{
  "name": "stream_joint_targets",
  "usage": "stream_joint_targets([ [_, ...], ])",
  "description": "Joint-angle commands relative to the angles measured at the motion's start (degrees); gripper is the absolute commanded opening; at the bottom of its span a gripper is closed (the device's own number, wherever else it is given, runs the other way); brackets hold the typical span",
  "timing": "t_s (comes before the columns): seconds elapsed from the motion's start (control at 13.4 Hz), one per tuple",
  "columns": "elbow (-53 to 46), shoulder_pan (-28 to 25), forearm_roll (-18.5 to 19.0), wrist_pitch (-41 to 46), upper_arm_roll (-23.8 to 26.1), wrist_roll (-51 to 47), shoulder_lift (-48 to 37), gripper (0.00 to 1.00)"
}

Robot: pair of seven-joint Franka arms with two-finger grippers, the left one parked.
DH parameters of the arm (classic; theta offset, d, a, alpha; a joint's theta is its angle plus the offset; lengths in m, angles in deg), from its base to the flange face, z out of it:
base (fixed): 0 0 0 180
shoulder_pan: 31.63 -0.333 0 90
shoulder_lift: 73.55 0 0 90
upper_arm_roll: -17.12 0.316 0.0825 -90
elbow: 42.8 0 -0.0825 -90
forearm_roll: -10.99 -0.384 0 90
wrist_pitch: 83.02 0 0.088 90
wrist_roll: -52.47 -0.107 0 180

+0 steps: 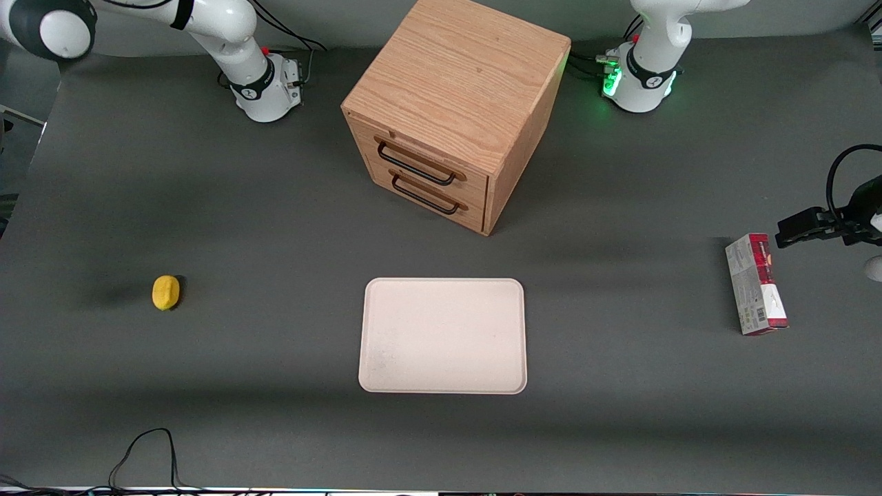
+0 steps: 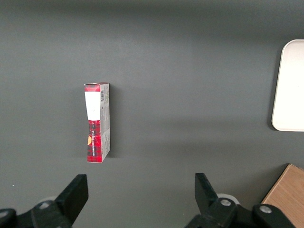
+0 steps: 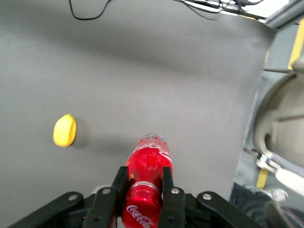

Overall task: Place coke bottle on tray
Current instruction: 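Close the right gripper on the bottle and lift it off the table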

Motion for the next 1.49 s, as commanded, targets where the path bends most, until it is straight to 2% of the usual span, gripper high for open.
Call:
stream_joint_targets([
  [0.0,1.88,2.56,-0.07,3.70,0.60,0.60,-5.40,0.12],
  [0.22,2.05,1.78,-2.78,7.73,1.13,-4.39,-8.39,0.10],
  [0.37,1.97,-2.16,-3.06,12.04,1.66,-11.68,-10.58,0.10],
  [0.6,2.05,-10.94,-2.88,14.60,1.66,-20.38,-13.84,0.10],
  [1.05,2.05,-32.73,-2.27,14.35,1.48,-51.12,-13.94,0.09],
  [1.12,2.05,-37.38,-0.61,13.13,1.31,-56.92,-13.59,0.08],
  [1.27,2.31,-46.87,6.40,9.62,1.66,-67.56,-12.62,0.07],
  [1.42,2.32,-53.39,8.01,7.68,1.57,-76.70,-10.78,0.06],
])
